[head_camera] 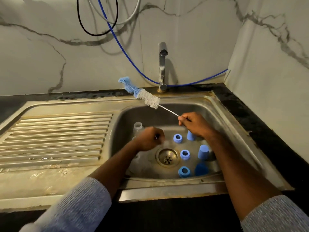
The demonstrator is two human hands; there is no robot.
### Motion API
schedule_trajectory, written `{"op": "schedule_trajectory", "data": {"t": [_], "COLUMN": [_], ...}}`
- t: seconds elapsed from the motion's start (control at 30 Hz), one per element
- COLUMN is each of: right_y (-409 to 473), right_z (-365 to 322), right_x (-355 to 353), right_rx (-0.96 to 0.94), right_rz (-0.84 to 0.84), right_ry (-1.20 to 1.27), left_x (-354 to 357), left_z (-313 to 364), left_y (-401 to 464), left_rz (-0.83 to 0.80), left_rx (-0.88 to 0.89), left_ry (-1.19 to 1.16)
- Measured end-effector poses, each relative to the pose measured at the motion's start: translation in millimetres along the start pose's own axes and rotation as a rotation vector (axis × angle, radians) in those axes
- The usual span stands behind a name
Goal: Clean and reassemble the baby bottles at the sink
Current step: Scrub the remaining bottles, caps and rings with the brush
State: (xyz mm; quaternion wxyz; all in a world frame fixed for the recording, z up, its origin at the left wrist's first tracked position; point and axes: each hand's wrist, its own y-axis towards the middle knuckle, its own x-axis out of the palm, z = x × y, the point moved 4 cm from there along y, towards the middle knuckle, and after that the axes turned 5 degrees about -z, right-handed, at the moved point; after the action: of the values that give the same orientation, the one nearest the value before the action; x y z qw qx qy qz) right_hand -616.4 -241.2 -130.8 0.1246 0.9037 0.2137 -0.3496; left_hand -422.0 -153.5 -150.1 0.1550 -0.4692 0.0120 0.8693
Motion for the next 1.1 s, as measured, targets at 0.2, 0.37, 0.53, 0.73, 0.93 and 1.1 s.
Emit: {"op": "schedule_trajectory", "data": {"t": [0.2,0.37,0.53,0.73,0.93,1.1], "right_y": [0.6,-7.2,-16.6,-17.8,-18.5,-17.4], "right_z": [-11.5,-36.6,-58.1,-60.7,-57.8,-57.6], "right_x": [4.8,13.7,23.5,25.7,28.6,30.8], "right_rx": [-0.021,-0.063,-0.072,-0.064,-0.056,-0.101], "right_rz": [-0.006,-0.046,-0.063,-0.082,-0.136,-0.152], "right_ry": [0.038,0.121,0.263,0.265,0.25,0.216], "left_x": [-49.7,-56.1,-46.9,-51.3,-55.0,-55.2], "left_z": [-20.2,-16.0,-14.6,-10.6,-15.7,-12.1], "left_y": [-29.3,-33.3,-27.9,-23.4,-27.9,-27.0], "left_rz": [0.543,0.658,0.696,0.736,0.751,0.648], "left_rx": [-0.09,-0.019,-0.051,0.059,0.053,0.005], "left_ry": [-1.443,-1.759,-1.68,-1.839,-1.868,-1.595]}}
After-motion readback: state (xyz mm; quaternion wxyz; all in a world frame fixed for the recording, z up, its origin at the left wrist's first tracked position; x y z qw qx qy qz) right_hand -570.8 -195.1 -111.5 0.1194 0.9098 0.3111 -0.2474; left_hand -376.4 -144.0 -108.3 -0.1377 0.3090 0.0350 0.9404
